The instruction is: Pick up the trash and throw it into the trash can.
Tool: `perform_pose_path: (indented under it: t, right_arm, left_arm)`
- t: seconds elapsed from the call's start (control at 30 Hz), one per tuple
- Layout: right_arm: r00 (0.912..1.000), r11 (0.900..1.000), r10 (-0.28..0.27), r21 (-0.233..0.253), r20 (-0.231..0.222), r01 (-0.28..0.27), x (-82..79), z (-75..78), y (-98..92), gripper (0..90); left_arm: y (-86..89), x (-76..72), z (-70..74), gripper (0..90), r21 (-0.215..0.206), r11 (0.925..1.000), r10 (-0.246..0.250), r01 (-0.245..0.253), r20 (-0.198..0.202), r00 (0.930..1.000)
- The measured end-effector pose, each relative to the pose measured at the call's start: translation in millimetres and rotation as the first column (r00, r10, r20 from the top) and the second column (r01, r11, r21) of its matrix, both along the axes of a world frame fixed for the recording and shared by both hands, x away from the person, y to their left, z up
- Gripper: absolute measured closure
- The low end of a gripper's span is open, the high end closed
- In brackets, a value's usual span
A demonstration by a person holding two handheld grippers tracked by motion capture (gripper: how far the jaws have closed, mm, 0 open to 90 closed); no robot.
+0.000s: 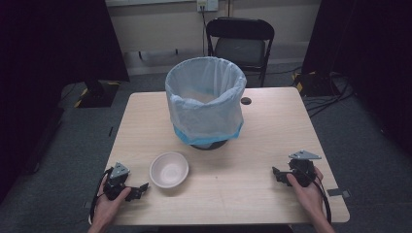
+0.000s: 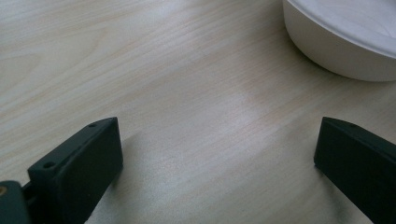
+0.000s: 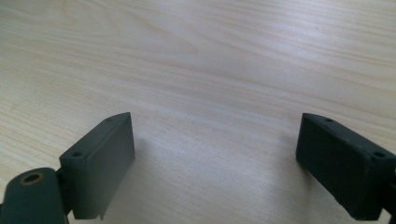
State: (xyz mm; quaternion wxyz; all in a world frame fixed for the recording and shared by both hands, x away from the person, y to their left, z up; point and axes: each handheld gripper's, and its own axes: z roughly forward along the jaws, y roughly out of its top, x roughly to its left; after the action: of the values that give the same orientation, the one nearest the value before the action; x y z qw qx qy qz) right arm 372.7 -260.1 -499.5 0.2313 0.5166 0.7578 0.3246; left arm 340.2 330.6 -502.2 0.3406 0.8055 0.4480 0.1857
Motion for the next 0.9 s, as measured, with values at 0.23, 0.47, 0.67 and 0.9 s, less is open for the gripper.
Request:
perform_pose_path:
  t: [0.23,0.47,0.67,0.9]
  right_arm:
    - [1.0,1.0,-0.001,0.001,0.0,0.001,0.1,0.0,0.0,10.8]
    - [1.0,1.0,-0.001,0.001,0.0,0.001,0.1,0.0,0.1,10.8]
    - [1.0,1.0,-0.002,0.001,0.0,0.002,0.0,0.0,0.1,10.8]
    - [1.0,1.0,-0.002,0.001,0.0,0.002,0.1,0.0,0.1,10.8]
  left_arm:
    - [2.4,-0.8,0.4,2.3,-0.003,1.0,-0.007,0.007,0.005,1.0]
    - [11.6,1.1,7.3,16.5,-0.13,0.9915,0.007,-0.012,-0.041,0.9991]
    - [10.6,3.9,38.1,22.2,-0.143,0.9898,0.003,0.0,0.018,0.9998]
    - [-10.7,26.3,60.6,22.8,-0.159,0.986,-0.046,0.051,0.037,0.9983]
